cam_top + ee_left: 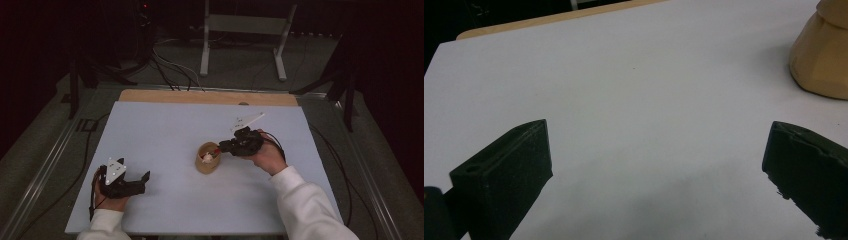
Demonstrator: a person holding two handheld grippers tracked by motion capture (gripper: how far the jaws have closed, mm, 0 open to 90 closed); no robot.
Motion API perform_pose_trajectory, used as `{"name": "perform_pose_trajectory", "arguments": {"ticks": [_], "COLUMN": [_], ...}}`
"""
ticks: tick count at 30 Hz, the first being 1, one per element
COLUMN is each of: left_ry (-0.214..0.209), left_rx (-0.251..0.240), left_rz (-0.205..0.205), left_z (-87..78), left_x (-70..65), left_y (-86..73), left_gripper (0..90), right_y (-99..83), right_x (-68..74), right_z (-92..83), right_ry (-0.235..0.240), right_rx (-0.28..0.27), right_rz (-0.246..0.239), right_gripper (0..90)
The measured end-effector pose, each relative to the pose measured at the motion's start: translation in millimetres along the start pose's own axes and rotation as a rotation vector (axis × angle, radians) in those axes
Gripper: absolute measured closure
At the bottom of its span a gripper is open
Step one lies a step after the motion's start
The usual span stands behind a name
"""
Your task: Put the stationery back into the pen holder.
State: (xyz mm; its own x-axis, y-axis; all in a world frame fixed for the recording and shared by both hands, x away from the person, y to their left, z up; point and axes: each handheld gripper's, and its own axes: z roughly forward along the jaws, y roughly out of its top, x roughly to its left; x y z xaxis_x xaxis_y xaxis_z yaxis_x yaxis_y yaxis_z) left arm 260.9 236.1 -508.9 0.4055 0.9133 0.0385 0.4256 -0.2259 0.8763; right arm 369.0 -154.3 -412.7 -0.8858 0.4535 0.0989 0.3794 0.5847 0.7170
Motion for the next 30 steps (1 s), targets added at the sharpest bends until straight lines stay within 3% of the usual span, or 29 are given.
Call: {"name": "perform_pose_trajectory", "arguments": {"ticks": [8, 13, 17, 30], "left_ry": [0.0, 0.0, -0.001, 0.0], "left_rx": [0.002, 0.002, 0.003, 0.002], "left_rz": [0.0, 0.0, 0.0, 0.0], "left_z": [0.2, 0.1, 0.1, -0.1], "left_x": [-0.1, 0.1, 0.2, 0.3], "left_y": [0.0, -0.1, -0.1, 0.0], "left_gripper": [0.2, 0.1, 0.1, 0.1], "right_y": [1.8, 3.0, 3.4, -3.9], "right_x": [-1.5, -4.4, -5.6, -10.0], "right_z": [0.8, 2.5, 1.8, -1.5], "right_ry": [0.003, -0.07, -0.113, -0.166], "right_rx": [0.004, -0.026, -0.048, -0.061], "right_rz": [0.009, 0.043, 0.066, 0.1], "right_gripper": [78.4, 35.5, 20.1, 9.1]}}
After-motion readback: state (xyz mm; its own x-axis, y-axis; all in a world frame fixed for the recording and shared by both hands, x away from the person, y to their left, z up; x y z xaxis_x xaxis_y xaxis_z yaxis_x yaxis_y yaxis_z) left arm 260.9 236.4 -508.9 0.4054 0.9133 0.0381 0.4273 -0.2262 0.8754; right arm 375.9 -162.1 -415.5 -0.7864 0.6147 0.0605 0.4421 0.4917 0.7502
